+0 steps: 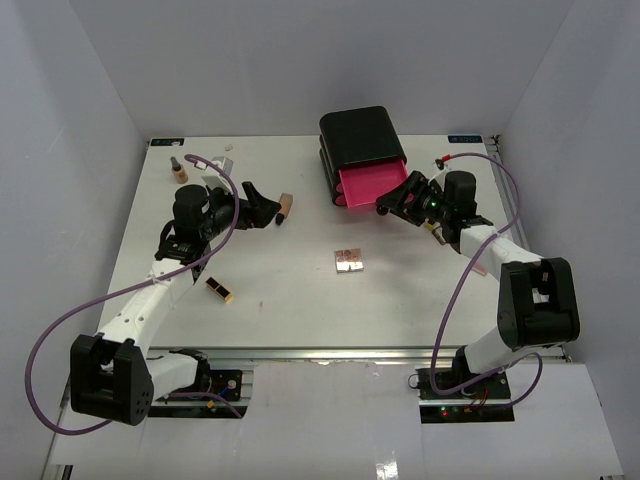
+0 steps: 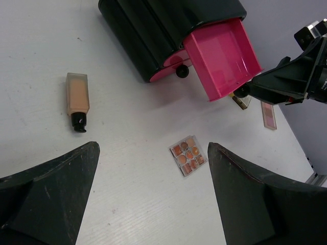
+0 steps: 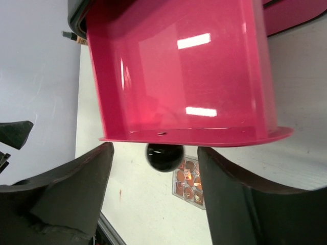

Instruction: Organize the makeup

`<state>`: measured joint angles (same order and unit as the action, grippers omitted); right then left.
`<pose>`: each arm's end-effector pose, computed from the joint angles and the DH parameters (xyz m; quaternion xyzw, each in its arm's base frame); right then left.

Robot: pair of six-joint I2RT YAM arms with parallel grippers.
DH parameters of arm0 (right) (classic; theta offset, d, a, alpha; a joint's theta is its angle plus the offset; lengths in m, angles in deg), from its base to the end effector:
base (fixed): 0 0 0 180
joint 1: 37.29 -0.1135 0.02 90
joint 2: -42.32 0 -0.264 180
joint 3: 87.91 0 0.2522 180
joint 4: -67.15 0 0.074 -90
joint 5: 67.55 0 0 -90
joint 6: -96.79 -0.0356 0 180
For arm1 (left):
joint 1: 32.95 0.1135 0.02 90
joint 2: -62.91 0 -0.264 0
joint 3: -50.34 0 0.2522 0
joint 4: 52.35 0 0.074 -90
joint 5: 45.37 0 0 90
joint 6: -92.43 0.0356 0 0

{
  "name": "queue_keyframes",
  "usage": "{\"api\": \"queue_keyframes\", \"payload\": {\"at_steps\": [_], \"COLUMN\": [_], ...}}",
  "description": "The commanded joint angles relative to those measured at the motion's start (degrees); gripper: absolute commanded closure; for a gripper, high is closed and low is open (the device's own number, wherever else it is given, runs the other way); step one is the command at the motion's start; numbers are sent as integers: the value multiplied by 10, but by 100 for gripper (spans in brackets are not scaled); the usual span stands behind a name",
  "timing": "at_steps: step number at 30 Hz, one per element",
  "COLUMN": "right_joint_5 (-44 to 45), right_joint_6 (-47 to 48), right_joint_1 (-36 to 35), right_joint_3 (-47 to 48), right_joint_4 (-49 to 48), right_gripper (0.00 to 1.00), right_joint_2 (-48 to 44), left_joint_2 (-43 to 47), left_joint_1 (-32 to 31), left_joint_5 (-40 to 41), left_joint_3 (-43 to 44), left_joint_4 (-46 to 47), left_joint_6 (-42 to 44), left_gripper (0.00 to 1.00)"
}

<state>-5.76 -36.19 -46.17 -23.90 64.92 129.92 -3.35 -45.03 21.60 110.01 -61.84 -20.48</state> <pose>0.3316 0.0688 0.2380 0.1035 0.8061 0.4201 0.4038 0.2580 -0.0695 0.2966 0.0456 0.7908 -0.3292 0.5140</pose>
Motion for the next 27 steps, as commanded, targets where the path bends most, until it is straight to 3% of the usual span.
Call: {"api": "queue_keyframes", "payload": {"at_steps": [1,6,10,15,19,23,25,27], "right_joint_5": [-1,-15,-62,-215,-345,-390,-390,-393], "right_joint_6": [15,35,80,115,182,308,406,448], "right_joint_1": [7,12,25,65,100,113,120,132], "right_joint_3": [-9,-26,-45,-94,-115,-106,-79,-63], "right_joint_4": [-37,-44,-49,-97,-99,-20,63,100], "right_gripper": [9,2,9,10,10,9,9,9], "right_joint_2": [-18,-49,-75,-105,-108,-139,-169,-198], "left_joint_2": [-1,-14,-24,-45,-114,-216,-248,-290], "left_joint_1": [4,4,4,4,9,8,7,-1], "left_joint_5": [7,13,34,64,12,-42,-39,-22], "left_joint_3": [16,19,25,41,69,128,165,194], "left_joint_4": [-1,-9,-29,-67,-85,-118,-134,-147], "left_joint_6": [9,14,24,31,33,33,34,38], "left_gripper": [2,2,2,2,6,2,2,2]}}
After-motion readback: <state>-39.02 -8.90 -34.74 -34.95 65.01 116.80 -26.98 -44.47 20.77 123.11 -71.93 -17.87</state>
